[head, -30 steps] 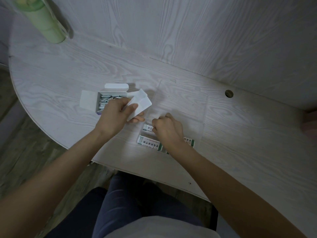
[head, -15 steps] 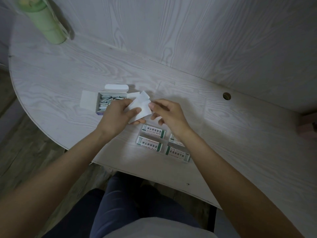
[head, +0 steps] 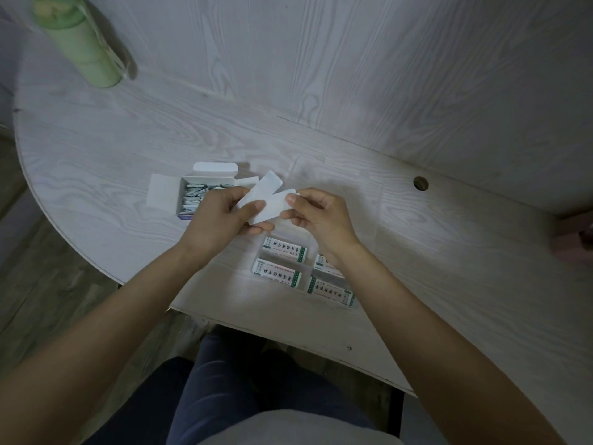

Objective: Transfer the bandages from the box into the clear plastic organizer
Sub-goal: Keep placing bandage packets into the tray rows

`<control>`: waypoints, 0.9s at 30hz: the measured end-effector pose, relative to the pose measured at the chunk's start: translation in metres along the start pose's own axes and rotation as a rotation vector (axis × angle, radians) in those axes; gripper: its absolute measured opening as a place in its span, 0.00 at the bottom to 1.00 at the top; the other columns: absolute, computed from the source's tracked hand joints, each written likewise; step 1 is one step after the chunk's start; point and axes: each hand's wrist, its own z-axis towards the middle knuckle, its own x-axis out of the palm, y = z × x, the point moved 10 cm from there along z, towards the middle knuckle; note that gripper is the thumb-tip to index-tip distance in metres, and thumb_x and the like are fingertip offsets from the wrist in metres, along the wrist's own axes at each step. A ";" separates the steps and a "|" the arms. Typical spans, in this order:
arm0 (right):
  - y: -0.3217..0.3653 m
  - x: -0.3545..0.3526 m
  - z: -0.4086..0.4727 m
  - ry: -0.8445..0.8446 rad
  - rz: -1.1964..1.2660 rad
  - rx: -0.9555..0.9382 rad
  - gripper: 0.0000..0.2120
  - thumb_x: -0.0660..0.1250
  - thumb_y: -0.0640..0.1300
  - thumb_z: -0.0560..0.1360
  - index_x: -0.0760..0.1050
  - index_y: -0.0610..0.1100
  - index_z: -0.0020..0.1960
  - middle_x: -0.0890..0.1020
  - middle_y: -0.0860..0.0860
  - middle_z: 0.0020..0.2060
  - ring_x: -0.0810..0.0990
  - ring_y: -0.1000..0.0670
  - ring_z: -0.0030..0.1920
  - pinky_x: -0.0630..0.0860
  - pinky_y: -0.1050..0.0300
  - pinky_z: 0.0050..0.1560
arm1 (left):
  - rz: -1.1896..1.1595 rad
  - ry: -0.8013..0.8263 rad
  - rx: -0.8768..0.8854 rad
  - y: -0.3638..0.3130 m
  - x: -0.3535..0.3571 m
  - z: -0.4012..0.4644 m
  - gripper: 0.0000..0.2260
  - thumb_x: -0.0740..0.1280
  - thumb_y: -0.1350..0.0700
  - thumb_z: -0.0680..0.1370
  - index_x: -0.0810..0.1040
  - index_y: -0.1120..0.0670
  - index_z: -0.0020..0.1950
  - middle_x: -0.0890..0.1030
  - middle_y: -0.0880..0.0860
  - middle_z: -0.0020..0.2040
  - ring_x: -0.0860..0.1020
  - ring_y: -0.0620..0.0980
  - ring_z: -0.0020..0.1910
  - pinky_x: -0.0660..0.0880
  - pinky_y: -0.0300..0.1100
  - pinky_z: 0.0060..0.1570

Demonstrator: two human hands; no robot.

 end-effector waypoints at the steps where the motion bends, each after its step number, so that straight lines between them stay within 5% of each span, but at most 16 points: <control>1: -0.002 -0.002 0.001 -0.005 0.042 0.009 0.02 0.67 0.34 0.75 0.79 0.38 0.45 0.83 0.46 0.35 0.83 0.53 0.34 0.76 0.66 0.37 | 0.014 -0.007 0.007 -0.002 -0.001 0.000 0.08 0.64 0.63 0.78 0.78 0.64 0.55 0.84 0.53 0.40 0.84 0.48 0.38 0.80 0.36 0.39; 5: -0.005 -0.005 0.001 0.007 0.188 0.053 0.03 0.66 0.35 0.76 0.79 0.37 0.45 0.84 0.46 0.35 0.84 0.51 0.40 0.79 0.65 0.44 | 0.066 -0.034 0.002 -0.001 -0.006 0.001 0.04 0.67 0.60 0.77 0.81 0.54 0.47 0.85 0.50 0.38 0.84 0.54 0.43 0.77 0.59 0.49; 8: -0.013 -0.006 0.000 -0.006 0.352 0.150 0.08 0.64 0.40 0.78 0.77 0.36 0.44 0.83 0.43 0.39 0.84 0.49 0.41 0.80 0.63 0.47 | 0.083 -0.066 -0.004 -0.003 -0.010 0.001 0.07 0.68 0.59 0.76 0.82 0.49 0.42 0.85 0.50 0.39 0.82 0.58 0.47 0.74 0.66 0.53; 13: -0.017 -0.003 0.001 0.049 0.231 0.158 0.06 0.66 0.28 0.73 0.78 0.36 0.45 0.82 0.44 0.41 0.82 0.49 0.44 0.79 0.65 0.48 | 0.077 -0.058 -0.017 -0.003 -0.011 0.002 0.08 0.70 0.60 0.74 0.84 0.47 0.43 0.85 0.54 0.44 0.82 0.58 0.48 0.74 0.67 0.52; 17: -0.018 -0.004 0.002 0.069 0.159 0.188 0.09 0.67 0.28 0.72 0.79 0.39 0.47 0.82 0.44 0.43 0.82 0.49 0.45 0.79 0.64 0.46 | 0.079 -0.042 -0.008 -0.002 -0.011 0.002 0.10 0.69 0.61 0.74 0.84 0.46 0.45 0.85 0.52 0.42 0.82 0.48 0.42 0.75 0.65 0.52; 20: -0.022 -0.007 0.003 0.063 0.150 0.206 0.09 0.66 0.27 0.72 0.79 0.39 0.47 0.83 0.44 0.43 0.82 0.48 0.46 0.79 0.64 0.45 | 0.072 -0.025 -0.002 -0.002 -0.009 0.002 0.10 0.70 0.60 0.74 0.85 0.45 0.45 0.84 0.59 0.46 0.80 0.58 0.46 0.73 0.68 0.53; 22: -0.025 -0.009 0.003 0.056 0.148 0.225 0.09 0.66 0.27 0.72 0.79 0.37 0.48 0.83 0.43 0.44 0.82 0.47 0.48 0.80 0.64 0.47 | 0.066 -0.024 0.002 -0.002 -0.008 0.002 0.09 0.70 0.59 0.74 0.85 0.45 0.44 0.84 0.59 0.46 0.80 0.56 0.45 0.73 0.68 0.53; 27: -0.029 -0.019 0.001 0.018 0.029 0.245 0.10 0.67 0.26 0.71 0.80 0.37 0.48 0.82 0.45 0.42 0.83 0.53 0.41 0.80 0.65 0.43 | 0.031 -0.065 -0.026 0.002 -0.012 0.004 0.06 0.67 0.59 0.77 0.83 0.55 0.50 0.84 0.56 0.45 0.82 0.48 0.43 0.79 0.50 0.49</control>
